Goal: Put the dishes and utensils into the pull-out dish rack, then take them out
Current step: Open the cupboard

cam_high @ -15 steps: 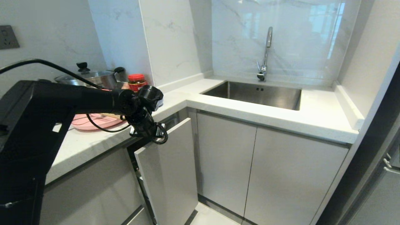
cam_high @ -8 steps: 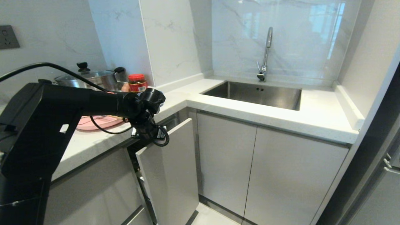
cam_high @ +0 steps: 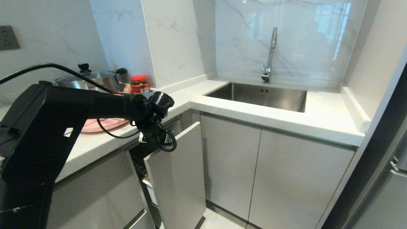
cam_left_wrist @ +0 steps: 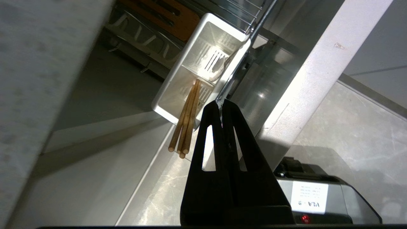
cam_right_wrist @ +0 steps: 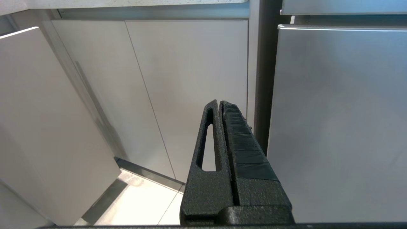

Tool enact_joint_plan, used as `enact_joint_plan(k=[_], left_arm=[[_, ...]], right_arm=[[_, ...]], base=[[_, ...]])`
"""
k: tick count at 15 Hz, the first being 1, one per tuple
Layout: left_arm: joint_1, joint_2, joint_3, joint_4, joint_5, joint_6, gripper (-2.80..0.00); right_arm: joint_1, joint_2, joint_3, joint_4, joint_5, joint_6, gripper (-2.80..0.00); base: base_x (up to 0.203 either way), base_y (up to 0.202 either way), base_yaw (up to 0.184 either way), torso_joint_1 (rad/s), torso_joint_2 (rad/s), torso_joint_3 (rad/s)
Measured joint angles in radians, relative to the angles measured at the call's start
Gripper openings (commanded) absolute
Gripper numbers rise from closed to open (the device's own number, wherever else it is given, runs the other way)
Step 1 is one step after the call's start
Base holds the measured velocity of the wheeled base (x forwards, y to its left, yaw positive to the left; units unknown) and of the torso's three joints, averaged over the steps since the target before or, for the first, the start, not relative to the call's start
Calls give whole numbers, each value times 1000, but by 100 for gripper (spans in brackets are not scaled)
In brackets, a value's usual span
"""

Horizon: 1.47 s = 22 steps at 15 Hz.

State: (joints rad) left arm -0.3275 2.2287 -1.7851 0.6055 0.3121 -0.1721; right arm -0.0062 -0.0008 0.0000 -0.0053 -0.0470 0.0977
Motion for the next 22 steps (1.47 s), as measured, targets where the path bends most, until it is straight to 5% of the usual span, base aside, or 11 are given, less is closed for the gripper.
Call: enact_joint_plan(k=[8, 18, 22], left_arm=[[-65, -6, 3, 58, -105, -45, -280], [-191, -6, 7, 83, -156, -192, -280], [-232, -3, 7, 101, -228, -244, -280]], right_arm=[[0, 0, 0, 0, 0, 0, -280], [0, 0, 0, 0, 0, 0, -280], [0, 0, 0, 0, 0, 0, -280]], base=[[0, 0, 0, 0, 0, 0], [0, 0, 0, 0, 0, 0], [0, 0, 0, 0, 0, 0]])
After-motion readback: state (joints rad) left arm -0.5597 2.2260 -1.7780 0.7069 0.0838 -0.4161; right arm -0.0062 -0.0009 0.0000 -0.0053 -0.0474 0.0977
